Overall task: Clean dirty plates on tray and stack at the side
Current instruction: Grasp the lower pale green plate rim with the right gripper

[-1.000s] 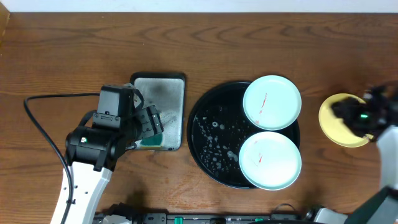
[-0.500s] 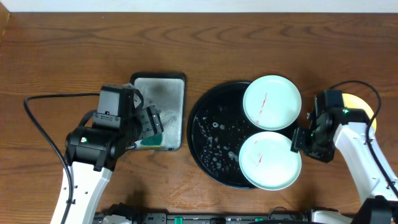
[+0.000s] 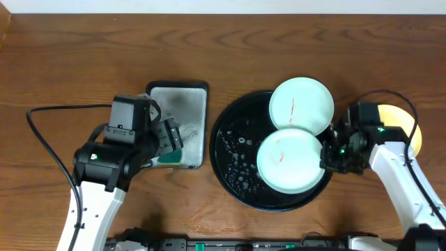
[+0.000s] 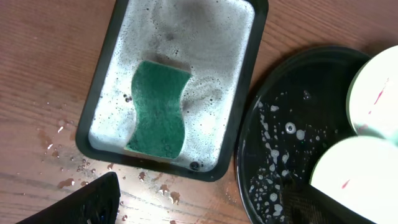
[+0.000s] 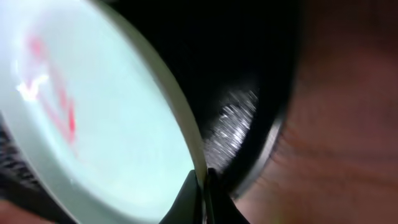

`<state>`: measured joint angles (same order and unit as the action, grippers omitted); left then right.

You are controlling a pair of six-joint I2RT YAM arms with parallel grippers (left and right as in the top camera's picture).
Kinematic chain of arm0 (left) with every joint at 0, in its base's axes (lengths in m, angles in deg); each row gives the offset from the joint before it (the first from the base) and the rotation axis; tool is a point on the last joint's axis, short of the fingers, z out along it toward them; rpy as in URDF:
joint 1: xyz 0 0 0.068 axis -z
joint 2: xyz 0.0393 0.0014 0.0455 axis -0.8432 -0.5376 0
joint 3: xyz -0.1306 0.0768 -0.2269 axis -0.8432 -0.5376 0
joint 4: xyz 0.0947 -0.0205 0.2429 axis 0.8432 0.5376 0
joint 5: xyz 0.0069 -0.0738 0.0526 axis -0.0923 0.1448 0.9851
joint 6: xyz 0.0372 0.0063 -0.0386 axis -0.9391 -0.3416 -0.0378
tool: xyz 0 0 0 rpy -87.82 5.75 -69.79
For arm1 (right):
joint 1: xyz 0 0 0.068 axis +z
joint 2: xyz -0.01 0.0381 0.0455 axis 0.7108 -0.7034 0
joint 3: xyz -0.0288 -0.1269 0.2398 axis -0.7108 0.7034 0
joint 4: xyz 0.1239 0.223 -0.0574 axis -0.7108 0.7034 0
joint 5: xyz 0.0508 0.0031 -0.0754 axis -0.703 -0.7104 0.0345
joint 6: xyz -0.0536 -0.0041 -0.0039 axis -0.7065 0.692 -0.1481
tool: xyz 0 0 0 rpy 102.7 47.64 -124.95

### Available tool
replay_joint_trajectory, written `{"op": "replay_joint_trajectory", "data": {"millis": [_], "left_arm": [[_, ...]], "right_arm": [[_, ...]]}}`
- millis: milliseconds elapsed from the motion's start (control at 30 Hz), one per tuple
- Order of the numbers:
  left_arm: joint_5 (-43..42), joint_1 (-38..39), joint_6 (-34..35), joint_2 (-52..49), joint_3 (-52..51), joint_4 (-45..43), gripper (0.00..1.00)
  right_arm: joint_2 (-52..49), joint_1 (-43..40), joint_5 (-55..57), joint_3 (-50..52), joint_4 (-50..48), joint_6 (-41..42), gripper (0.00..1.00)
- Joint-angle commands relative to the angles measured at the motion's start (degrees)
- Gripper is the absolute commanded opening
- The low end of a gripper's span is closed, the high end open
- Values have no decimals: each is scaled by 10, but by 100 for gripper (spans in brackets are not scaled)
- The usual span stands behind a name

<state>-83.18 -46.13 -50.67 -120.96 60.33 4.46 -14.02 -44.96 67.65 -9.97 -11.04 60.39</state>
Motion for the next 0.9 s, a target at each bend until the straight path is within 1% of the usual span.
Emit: {"op": "replay_joint_trajectory", "data": {"millis": [0,167,300,367,500,533,567,600,633,733,867], "left_arm": [[-1,-2,-3,0,12,1,83],[-1,-2,-3,0,12,1,83],[-1,-2,-3,0,12,1,83],[-1,-2,-3,0,13,1,83],[-1,-2,-3,0,12,1,83],[-1,-2,-3,0,12,1,83],[-1,-2,-3,0,12,1,83],[-1,-2,-3,0,12,1,83],[-1,-2,-3,0,12,1,83],[-1,-2,-3,0,12,1,83],[-1,-2,-3,0,12,-1,83]], "right_arm": [[20,31,-44,-23,-18,-59,1],[4,103,-40,-22,-80,-63,1],[-36,162,44,-22,-140,-63,1],[-62,179,77,-22,-158,-57,1],[-108,187,82,-22,-168,-23,1],[-118,187,82,-22,-170,-24,8],[-118,187,83,-23,-172,-26,24],[-114,187,82,-24,-173,-39,35],[-109,187,82,-28,-171,-42,39],[-73,187,82,-44,-163,-42,42],[5,187,77,-58,-153,-41,43]]}}
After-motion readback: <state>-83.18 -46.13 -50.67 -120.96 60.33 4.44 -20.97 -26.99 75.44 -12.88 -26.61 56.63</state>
